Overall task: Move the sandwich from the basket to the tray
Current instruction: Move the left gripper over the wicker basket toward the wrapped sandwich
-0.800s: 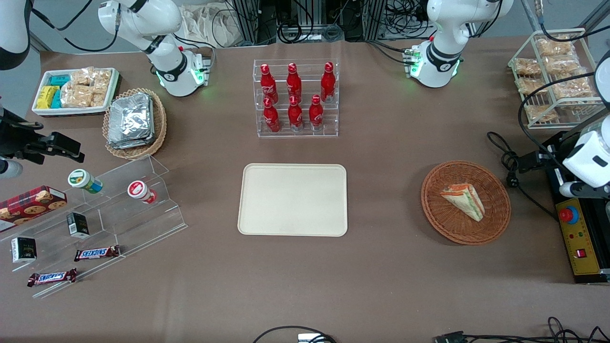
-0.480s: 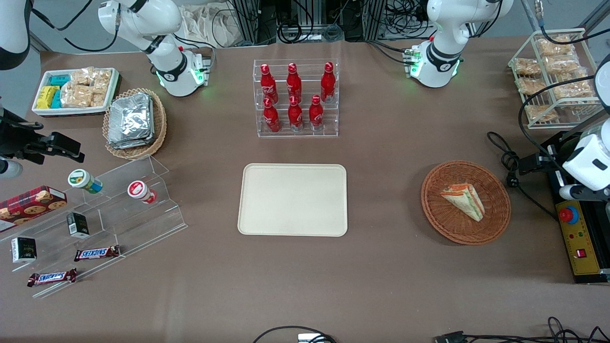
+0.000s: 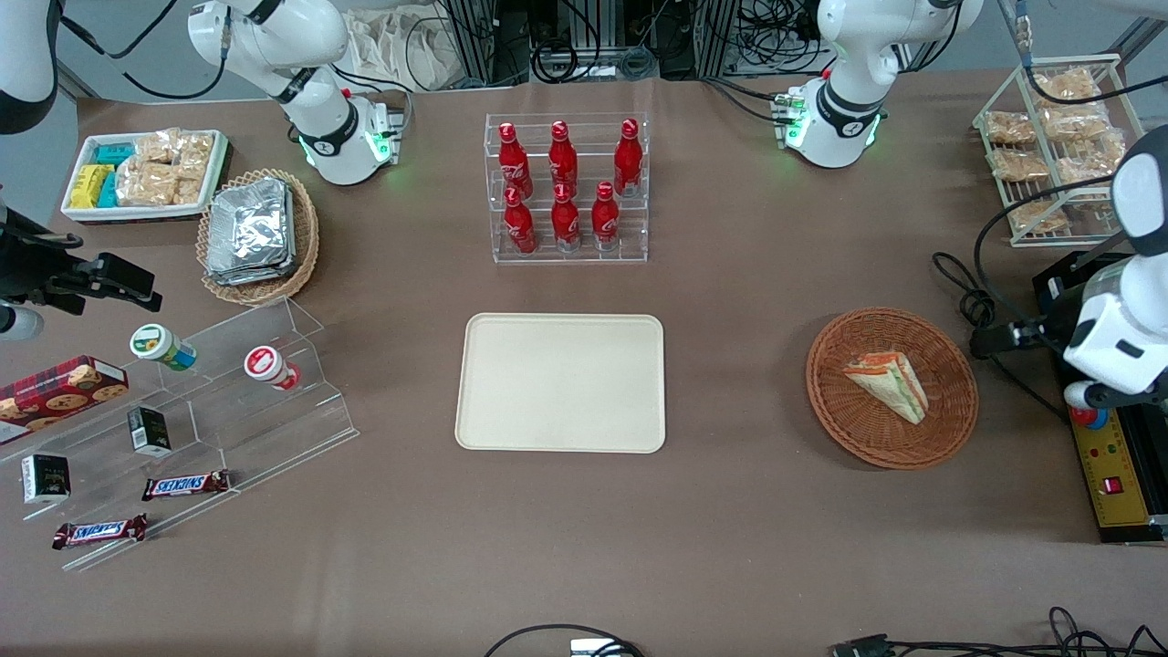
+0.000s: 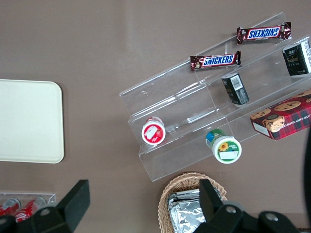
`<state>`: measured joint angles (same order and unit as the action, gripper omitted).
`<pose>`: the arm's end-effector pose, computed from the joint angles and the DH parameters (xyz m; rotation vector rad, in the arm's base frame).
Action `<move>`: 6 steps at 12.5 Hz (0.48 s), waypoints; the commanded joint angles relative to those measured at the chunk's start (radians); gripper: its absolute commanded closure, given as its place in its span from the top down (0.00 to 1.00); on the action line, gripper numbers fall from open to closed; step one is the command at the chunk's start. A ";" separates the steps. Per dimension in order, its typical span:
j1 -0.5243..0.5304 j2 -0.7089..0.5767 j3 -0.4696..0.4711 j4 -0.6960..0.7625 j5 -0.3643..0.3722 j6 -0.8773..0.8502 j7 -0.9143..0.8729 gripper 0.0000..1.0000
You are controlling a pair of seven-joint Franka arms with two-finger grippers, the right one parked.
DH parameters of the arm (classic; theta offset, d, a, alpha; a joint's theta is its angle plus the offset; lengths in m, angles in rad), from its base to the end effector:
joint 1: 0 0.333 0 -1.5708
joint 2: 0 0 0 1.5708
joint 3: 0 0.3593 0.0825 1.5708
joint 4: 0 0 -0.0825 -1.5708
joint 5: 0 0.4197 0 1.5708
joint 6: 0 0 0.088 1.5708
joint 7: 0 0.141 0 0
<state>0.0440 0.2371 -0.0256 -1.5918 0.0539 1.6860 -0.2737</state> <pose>0.6582 0.0205 0.4836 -3.0393 -0.4320 0.2086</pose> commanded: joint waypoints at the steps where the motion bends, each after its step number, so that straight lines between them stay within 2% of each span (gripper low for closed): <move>1: -0.001 -0.018 -0.004 -0.130 -0.025 0.137 -0.306 1.00; 4: -0.003 -0.010 -0.025 -0.269 -0.025 0.329 -0.579 1.00; 6: -0.004 -0.009 -0.030 -0.376 -0.022 0.449 -0.642 1.00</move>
<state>0.0410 0.2481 -0.0518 -1.8687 0.0374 2.0401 -0.8479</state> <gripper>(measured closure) 0.000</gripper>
